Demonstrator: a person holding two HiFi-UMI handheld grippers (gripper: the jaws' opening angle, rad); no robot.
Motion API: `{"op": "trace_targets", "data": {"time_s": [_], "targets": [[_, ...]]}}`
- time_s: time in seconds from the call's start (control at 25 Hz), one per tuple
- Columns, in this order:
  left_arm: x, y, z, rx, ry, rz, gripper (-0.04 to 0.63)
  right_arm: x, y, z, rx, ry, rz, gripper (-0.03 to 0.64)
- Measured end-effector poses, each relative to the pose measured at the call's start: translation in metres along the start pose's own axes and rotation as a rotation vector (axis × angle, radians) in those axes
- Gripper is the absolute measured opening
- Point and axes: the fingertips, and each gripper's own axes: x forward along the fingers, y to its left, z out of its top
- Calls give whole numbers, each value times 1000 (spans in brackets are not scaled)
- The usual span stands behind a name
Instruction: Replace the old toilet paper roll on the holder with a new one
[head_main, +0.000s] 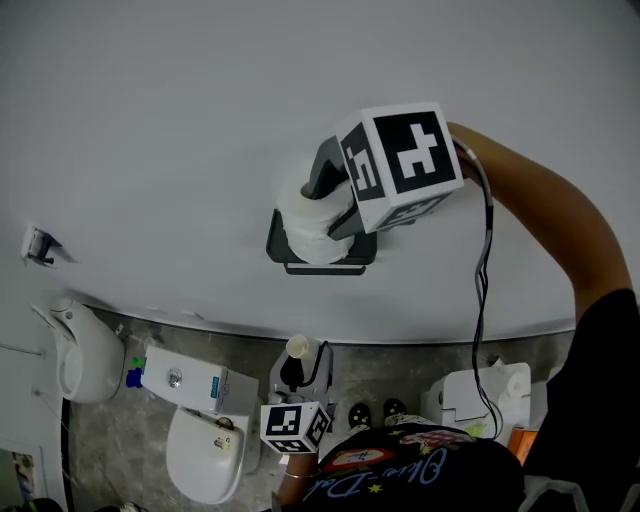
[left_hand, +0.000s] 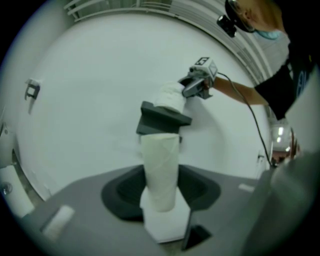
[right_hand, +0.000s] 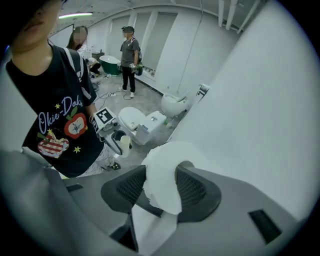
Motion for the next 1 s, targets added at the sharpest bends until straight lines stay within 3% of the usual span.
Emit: {"op": "trace_targets", "data": {"time_s": [0.16,0.28,0.4,0.52,0.6,0.68,0.88,1.0], "targets": [[2,-3,3,27,2,-8,189,-4,2,-3,35,-81,-50,187],[6,-8,5,37,-2,-27,189,-15,5,-5,123,-231,-143,182],[10,-11,5,52,4,-37,189,-36,20,-3,255,-489,-227,181],[17,-15,9,73,4,-41,189,-69,40,-11,411,-826,-305,181],[19,-15,12,76,-2,-38,189,-86,54,-31,539,-1038,-362,179],[21,-14,17,85,-9,-33,189,-89,69,-59,649,-1171,-439,179],[29,-14,22,114,-6,-32,189,-69,117,-119,862,-1320,-619,176],[29,-15,22,130,2,-31,189,-43,139,-137,941,-1289,-669,176]]}}
